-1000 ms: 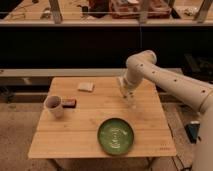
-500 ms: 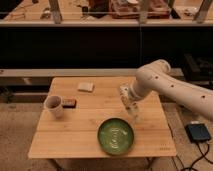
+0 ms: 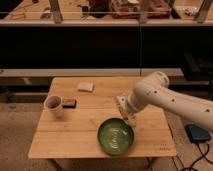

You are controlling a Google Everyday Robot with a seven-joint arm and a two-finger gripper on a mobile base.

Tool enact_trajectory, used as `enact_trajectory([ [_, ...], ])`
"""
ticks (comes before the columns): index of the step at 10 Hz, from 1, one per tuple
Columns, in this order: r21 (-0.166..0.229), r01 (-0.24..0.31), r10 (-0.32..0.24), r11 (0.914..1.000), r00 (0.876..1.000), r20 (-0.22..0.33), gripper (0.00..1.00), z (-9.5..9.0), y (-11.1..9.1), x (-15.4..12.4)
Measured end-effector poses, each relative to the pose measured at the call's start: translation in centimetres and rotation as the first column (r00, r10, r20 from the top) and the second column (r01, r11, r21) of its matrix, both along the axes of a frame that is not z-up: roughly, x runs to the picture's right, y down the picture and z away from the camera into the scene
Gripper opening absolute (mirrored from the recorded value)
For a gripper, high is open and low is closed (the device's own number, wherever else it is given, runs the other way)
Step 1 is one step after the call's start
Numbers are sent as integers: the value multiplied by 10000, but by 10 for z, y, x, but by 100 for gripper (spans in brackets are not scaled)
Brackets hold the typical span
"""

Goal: Place the bottle in the ceramic bowl

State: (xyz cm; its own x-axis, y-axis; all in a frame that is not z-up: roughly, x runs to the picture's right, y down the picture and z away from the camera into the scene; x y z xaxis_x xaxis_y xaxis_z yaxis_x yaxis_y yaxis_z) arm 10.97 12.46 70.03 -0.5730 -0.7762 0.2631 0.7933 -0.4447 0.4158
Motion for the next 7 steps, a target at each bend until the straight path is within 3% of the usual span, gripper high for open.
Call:
enact_trajectory([
  [2, -111, 283, -280, 9995, 9994, 194, 34, -13, 28, -7],
  [4, -236, 462, -458, 9987, 9988, 162, 52, -2, 48, -16],
  [6, -357, 778, -769, 9963, 9967, 253, 56, 22, 63, -28],
  [7, -372, 881, -872, 9954, 9959, 258, 56, 25, 67, -28],
])
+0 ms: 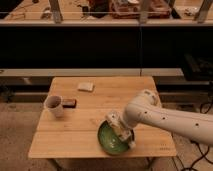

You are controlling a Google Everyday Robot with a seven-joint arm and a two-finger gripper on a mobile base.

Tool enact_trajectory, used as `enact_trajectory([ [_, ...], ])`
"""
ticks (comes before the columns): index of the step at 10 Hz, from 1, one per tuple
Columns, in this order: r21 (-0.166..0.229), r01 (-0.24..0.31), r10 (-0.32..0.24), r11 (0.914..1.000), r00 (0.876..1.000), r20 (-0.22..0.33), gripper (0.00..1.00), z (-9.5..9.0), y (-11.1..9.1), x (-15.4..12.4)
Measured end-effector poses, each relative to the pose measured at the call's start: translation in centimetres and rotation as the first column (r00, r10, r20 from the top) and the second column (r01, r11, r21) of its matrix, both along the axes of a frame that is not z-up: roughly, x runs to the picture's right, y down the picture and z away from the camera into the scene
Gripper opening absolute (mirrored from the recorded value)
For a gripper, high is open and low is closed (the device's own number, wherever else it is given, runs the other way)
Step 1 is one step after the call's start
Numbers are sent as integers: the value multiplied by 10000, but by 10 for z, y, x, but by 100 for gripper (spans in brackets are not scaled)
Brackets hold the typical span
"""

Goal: Place the bottle in the ceramic bowl

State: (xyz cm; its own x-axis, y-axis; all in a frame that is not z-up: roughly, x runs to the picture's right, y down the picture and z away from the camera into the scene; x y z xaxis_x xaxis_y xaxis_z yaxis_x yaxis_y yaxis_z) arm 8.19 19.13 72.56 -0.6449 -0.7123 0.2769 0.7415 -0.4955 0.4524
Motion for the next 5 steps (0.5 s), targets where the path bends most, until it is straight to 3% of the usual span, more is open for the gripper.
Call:
enact_trajectory([
  [3, -62, 253, -253, 9997, 9996, -100, 59, -1, 14, -9],
  [5, 15, 437, -437, 9990, 9990, -92, 74, 15, 20, -21],
])
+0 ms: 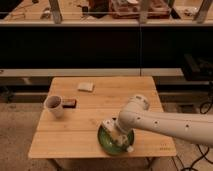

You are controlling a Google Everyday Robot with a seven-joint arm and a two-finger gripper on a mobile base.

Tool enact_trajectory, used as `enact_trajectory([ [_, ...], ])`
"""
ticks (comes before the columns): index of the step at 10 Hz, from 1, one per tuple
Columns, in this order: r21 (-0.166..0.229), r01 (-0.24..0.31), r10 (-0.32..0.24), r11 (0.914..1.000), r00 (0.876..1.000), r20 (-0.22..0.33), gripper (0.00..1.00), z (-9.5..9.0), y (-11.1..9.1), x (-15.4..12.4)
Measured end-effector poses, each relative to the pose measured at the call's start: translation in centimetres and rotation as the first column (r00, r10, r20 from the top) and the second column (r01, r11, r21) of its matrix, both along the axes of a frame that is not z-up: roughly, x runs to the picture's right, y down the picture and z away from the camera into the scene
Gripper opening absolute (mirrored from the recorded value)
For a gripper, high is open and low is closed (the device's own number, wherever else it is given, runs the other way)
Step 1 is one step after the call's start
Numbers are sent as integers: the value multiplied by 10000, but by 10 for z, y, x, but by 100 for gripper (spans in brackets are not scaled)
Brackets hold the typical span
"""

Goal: Place the bottle in the ceramic bowl

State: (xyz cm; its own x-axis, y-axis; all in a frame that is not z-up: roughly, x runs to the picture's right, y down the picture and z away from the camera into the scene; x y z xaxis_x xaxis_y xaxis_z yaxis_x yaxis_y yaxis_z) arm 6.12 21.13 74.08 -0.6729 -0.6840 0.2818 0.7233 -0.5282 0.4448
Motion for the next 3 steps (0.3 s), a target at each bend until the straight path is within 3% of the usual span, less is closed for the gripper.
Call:
enact_trajectory([
  [3, -34, 88, -89, 10000, 9999, -56, 77, 4, 6, 0],
])
